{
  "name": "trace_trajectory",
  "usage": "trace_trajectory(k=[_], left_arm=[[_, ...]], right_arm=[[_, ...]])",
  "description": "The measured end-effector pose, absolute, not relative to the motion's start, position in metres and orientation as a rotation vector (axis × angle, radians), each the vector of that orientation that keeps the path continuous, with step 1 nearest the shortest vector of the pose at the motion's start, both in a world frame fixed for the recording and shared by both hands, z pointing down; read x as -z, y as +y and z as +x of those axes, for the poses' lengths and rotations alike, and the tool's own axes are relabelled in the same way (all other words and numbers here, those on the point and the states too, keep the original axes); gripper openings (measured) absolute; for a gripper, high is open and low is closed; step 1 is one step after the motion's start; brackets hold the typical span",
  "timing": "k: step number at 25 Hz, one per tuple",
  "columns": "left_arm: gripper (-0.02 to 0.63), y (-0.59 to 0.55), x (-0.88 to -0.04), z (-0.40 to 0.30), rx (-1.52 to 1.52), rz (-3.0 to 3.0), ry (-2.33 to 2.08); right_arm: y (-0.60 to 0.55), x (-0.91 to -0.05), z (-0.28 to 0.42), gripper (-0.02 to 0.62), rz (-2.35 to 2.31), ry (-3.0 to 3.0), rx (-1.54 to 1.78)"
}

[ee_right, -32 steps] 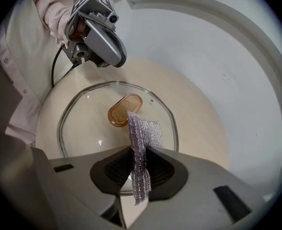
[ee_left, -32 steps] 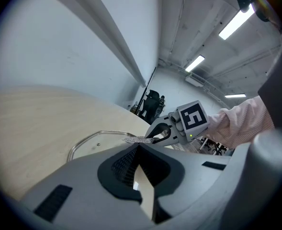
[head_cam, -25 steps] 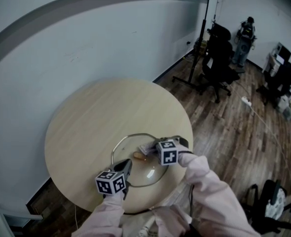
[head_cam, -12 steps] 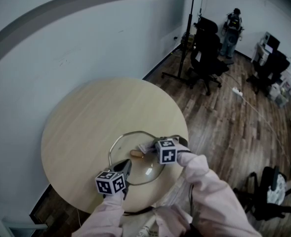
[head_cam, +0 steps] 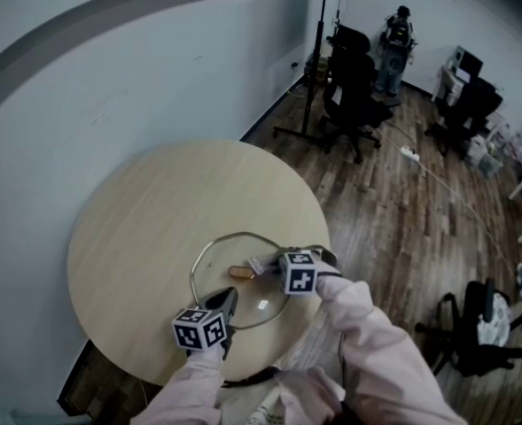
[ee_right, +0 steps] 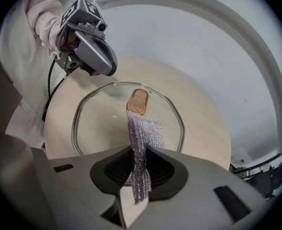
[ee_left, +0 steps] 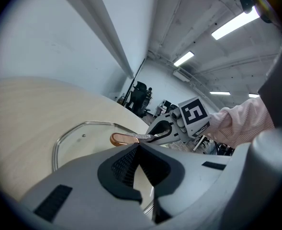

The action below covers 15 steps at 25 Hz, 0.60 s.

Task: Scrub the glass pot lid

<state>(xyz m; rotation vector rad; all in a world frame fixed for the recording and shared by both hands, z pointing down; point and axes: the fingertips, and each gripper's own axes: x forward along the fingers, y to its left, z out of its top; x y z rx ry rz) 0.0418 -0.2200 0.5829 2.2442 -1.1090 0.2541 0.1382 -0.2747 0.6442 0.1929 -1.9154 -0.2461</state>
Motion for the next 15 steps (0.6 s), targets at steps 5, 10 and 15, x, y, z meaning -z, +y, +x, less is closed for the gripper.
trace_trajectory(k=[5,10,15], left_arm=[[-0.003,-0.214,-0.583,0.042,-0.254,2.255,-1.073],[-0.002,-0.206,-0.586,0.043,-0.258,2.269,-1.046],[-0.002,-0.205,-0.583,0.037,-0.263,2.282,-1.031]], right_arm=[[-0.269,-0.642,0.139,0.087,0.248,-1.92,0.197],[-0.263,-0.645,0.141,0.087,0.3,-1.911,0.177],[-0.26,-0.644,0.141,0.087,0.332,-1.902,0.143]])
